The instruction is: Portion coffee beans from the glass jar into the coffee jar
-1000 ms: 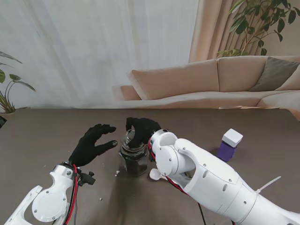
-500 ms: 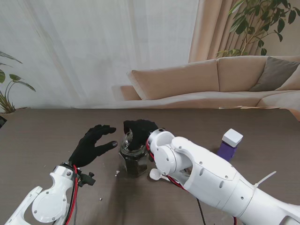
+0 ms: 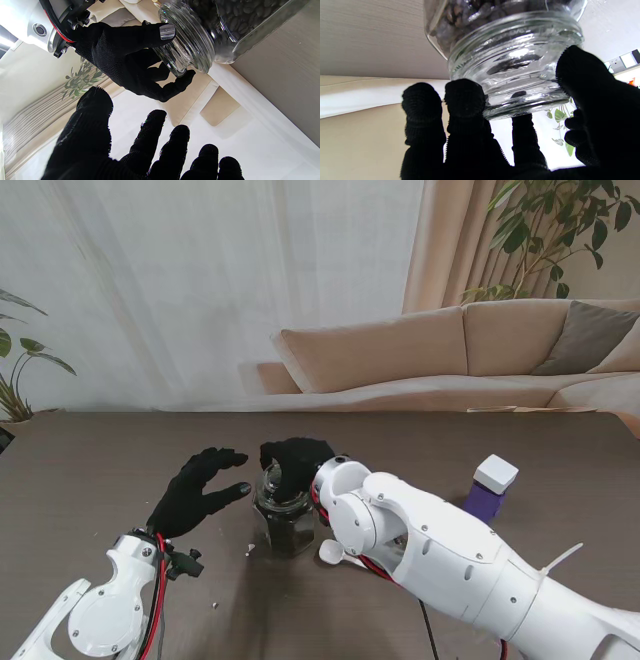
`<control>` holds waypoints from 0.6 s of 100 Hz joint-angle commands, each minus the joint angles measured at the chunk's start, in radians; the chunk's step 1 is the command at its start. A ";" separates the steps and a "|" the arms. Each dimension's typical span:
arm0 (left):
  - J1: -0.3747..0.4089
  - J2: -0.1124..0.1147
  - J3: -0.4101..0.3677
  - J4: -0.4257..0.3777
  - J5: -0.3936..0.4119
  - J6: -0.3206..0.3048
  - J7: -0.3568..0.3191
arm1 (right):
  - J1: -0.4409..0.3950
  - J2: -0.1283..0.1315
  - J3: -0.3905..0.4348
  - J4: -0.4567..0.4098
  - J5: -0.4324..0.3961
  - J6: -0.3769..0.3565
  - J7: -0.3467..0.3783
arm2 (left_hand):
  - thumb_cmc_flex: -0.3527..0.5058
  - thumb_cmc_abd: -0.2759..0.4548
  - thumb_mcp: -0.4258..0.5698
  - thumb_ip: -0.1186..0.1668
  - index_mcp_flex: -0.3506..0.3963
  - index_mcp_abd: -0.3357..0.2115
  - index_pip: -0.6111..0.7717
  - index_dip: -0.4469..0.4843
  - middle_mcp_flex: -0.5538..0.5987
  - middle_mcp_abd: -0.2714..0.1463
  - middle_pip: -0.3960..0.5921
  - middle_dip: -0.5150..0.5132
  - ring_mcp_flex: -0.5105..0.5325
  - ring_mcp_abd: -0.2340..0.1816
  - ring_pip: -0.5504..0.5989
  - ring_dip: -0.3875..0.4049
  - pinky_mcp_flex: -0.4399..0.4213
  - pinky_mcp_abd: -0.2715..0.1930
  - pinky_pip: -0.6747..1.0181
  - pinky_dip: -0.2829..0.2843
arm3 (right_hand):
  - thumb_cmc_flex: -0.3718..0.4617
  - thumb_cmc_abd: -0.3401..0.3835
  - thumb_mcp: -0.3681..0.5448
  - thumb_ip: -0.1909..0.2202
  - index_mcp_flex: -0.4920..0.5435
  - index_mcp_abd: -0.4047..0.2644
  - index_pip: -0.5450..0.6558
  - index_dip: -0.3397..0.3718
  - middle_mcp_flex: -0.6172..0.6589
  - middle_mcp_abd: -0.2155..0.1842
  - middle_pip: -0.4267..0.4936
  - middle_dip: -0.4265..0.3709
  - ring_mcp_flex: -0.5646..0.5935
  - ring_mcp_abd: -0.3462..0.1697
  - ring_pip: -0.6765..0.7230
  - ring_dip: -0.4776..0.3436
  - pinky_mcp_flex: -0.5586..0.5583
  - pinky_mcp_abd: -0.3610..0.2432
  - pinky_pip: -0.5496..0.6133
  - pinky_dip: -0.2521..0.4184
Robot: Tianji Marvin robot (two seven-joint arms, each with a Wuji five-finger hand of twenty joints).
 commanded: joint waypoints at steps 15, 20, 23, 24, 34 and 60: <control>0.004 -0.003 0.001 -0.004 -0.003 0.003 -0.020 | -0.006 0.004 0.001 0.004 -0.042 -0.022 -0.002 | 0.026 0.039 -0.029 0.021 0.020 -0.005 0.003 0.003 0.013 -0.005 0.000 0.008 0.005 0.011 -0.009 0.007 -0.016 -0.017 -0.033 -0.009 | -0.017 0.090 0.099 0.125 0.056 0.007 0.006 0.156 -0.253 -0.262 0.036 -0.017 -0.133 0.019 0.030 -0.017 -0.039 0.032 0.017 0.044; 0.004 -0.004 0.002 -0.003 -0.003 0.003 -0.020 | -0.005 0.006 0.001 0.004 -0.056 -0.029 -0.004 | 0.026 0.039 -0.029 0.021 0.021 -0.006 0.003 0.003 0.013 -0.004 -0.001 0.007 0.005 0.011 -0.009 0.007 -0.016 -0.017 -0.033 -0.009 | -0.035 0.067 0.093 0.122 0.035 -0.004 -0.012 0.152 -0.290 -0.259 0.035 -0.018 -0.157 0.017 0.032 -0.019 -0.058 0.028 0.023 0.048; 0.003 -0.004 0.002 -0.002 -0.004 0.003 -0.020 | -0.005 0.008 0.001 0.004 -0.064 -0.033 -0.005 | 0.027 0.039 -0.029 0.021 0.022 -0.005 0.004 0.003 0.013 -0.003 0.000 0.008 0.005 0.011 -0.009 0.007 -0.016 -0.017 -0.033 -0.009 | -0.048 0.054 0.090 0.120 0.026 -0.008 -0.025 0.149 -0.316 -0.257 0.033 -0.019 -0.176 0.020 0.029 -0.021 -0.074 0.028 0.025 0.050; 0.003 -0.004 0.002 -0.002 -0.004 0.003 -0.020 | -0.005 0.008 0.001 0.004 -0.066 -0.034 -0.005 | 0.026 0.039 -0.029 0.021 0.021 -0.005 0.003 0.003 0.012 -0.004 -0.001 0.007 0.005 0.010 -0.009 0.007 -0.016 -0.017 -0.033 -0.009 | -0.051 0.051 0.088 0.119 0.022 -0.010 -0.028 0.148 -0.325 -0.256 0.032 -0.020 -0.182 0.020 0.028 -0.022 -0.079 0.028 0.025 0.051; 0.001 -0.004 0.003 0.000 -0.005 0.001 -0.020 | -0.004 0.015 0.003 -0.002 -0.089 -0.044 0.001 | 0.026 0.039 -0.029 0.021 0.024 -0.004 0.004 0.003 0.012 -0.004 -0.001 0.008 0.005 0.010 -0.009 0.007 -0.016 -0.017 -0.033 -0.009 | -0.083 0.023 0.078 0.113 -0.020 -0.026 -0.063 0.140 -0.395 -0.251 0.017 -0.029 -0.227 0.028 0.019 -0.027 -0.114 0.021 0.030 0.055; -0.002 -0.004 0.007 0.006 -0.008 0.001 -0.021 | -0.024 0.029 0.045 -0.035 -0.113 -0.074 0.005 | 0.026 0.039 -0.030 0.021 0.021 -0.006 0.003 0.003 0.013 -0.005 -0.001 0.008 0.004 0.009 -0.010 0.007 -0.017 -0.017 -0.033 -0.009 | -0.215 0.032 0.000 0.097 -0.153 -0.055 -0.224 0.076 -0.561 -0.213 -0.176 -0.231 -0.401 0.154 -0.266 -0.146 -0.229 0.064 -0.026 0.076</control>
